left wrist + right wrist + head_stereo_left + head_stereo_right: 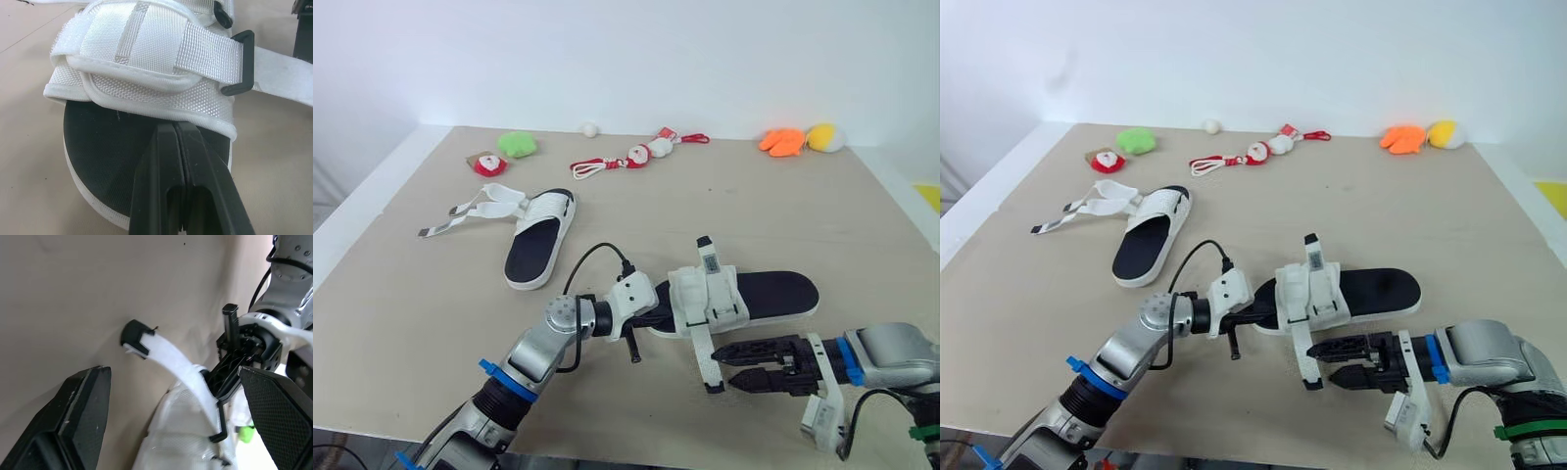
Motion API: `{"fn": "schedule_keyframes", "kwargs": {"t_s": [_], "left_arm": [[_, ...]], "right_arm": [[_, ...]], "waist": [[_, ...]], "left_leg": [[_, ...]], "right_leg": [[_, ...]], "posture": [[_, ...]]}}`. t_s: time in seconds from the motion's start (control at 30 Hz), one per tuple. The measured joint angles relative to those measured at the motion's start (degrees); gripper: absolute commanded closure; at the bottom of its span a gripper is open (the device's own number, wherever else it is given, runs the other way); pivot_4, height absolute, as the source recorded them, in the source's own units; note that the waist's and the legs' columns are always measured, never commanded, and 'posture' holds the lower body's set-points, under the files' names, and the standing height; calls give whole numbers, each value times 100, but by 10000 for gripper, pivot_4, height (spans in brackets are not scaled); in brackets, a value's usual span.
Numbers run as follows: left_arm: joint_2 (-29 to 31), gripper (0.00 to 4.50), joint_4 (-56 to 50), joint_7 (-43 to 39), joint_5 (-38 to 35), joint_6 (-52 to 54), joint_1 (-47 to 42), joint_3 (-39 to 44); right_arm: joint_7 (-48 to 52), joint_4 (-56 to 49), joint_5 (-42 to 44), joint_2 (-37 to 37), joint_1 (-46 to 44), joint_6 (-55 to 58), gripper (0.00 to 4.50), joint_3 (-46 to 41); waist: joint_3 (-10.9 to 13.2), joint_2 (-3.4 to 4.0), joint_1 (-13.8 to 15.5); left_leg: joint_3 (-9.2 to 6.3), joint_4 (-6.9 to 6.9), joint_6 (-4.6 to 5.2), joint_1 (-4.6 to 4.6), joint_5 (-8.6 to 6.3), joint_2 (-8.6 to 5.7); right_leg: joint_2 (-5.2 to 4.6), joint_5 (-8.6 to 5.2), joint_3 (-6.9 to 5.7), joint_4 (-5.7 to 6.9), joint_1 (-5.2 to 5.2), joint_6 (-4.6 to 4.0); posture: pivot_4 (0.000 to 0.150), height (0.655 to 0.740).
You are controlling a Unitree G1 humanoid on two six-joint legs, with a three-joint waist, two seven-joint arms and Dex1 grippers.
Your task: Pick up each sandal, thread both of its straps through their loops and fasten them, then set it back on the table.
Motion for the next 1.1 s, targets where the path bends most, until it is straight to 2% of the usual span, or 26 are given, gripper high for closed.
{"fn": "schedule_keyframes", "kwargs": {"t_s": [0.07, 0.17, 0.27, 0.43, 0.6, 0.67, 0.73, 0.77, 0.8, 0.83, 0.9, 0.93, 1.03, 1.1], "left_arm": [[5, 45000, 1, 1, 9, 5, 5, 0], [8, 45000, -10, -6, 8, 5, 17, 0], [6, 45000, -27, -18, 7, 5, 23, -3], [2, 45000, -31, -24, 6, 5, 25, -8], [3, 45000, -31, -43, 3, 4, 2, -12], [5, 45000, -30, -53, 0, 4, -14, -11], [9, 45000, -21, -58, 0, 4, -25, -9], [19, 45000, -12, -58, 1, 4, -35, 0], [18, 45000, -5, -57, 1, 4, -42, -3], [17, 45000, -3, -59, -1, 1, -38, -2], [15, 45000, -5, -77, -2, -1, -48, -4], [19, 45000, -6, -106, -5, -6, -54, 9], [24, 45000, -15, -165, -15, -21, -68, 35], [20, 45000, -21, -194, -30, -27, -79, 50]], "right_arm": [[-200, -40, -249, 91, -49, -29, 263, -4], [-472, -56, -536, 103, -89, 4, 8001, 37], [-684, -155, -819, 102, -74, 172, 23530, 288], [-944, -357, -872, -156, -4, 449, 44647, 738], [-940, -1130, 501, -1206, 239, 1782, 44647, 1704], [-473, -2122, 2063, -1826, 364, 3381, 44647, 2233], [-254, -2681, 2965, -2038, 348, 4387, 44647, 2310], [-135, -3260, 3996, -2168, 148, 5614, 44647, 2310], [-117, -3468, 4458, -2216, 10, 6187, 44647, 2281], [-98, -3768, 5210, -2287, -254, 7236, 44647, 2257], [-116, -3921, 5906, -2283, -599, 8298, 44647, 2233], [-124, -3961, 6535, -2227, -1019, 9343, 44647, 2229], [-269, -3760, 7539, -1883, -1860, 11277, 44647, 2184], [-449, -3344, 7756, -1459, -2307, 12172, 44647, 2161]], "waist": [[1, -3, -1], [0, -3, -2], [-1, -1, 0], [-2, 1, 2], [-4, 9, 4], [-1, 22, 6], [0, 20, 8], [0, 22, 9], [1, 21, 11], [5, 14, 11], [10, 5, 14], [11, 7, 13], [12, 5, 21], [12, 7, 26]], "left_leg": [[-1, -8, 0, 24, 0, 4], [-2, -15, -1, 31, -1, 6], [-2, -17, -2, 29, -2, 3], [-4, -19, -4, 28, -3, -2], [-5, -21, 0, 27, -6, -4], [-9, -19, 1, 21, -8, -2], [-10, -17, 2, 21, -8, 0], [-11, -14, 1, 20, -8, 2], [-13, -13, 1, 19, -8, 4], [-18, -12, 0, 17, -9, 7], [-19, -12, -1, 9, -9, 21], [-15, -13, -2, 5, -10, 22], [-15, -15, -4, -27, -12, 13], [-17, -12, -2, -63, -10, 14]], "right_leg": [[1, -12, -3, 0, 23, -6], [1, -16, -4, 0, 28, -19], [-1, -11, -4, 0, 28, -33], [-4, -13, -4, 0, 29, -35], [-10, -19, -4, 0, 31, -39], [-11, -20, -4, 0, 29, -39], [-10, -27, -6, 1, 31, -27], [-9, -35, -9, 1, 31, -12], [-9, -35, -10, 1, 31, -13], [-10, -35, -15, 1, 31, -13], [-11, -34, -19, 0, 24, -14], [-13, -33, -19, 0, 17, -16], [-10, -16, -26, 0, -16, -45], [-4, -4, -30, 1, -52, -57]], "posture": [[1500, 7400], [1500, 7400], [1500, 7400], [1500, 7400], [1500, 7400], [1500, 7400], [1500, 7400], [1500, 7400], [1500, 7400], [1500, 7400], [1500, 7400], [1500, 7400], [1500, 7400], [1500, 7400]]}}
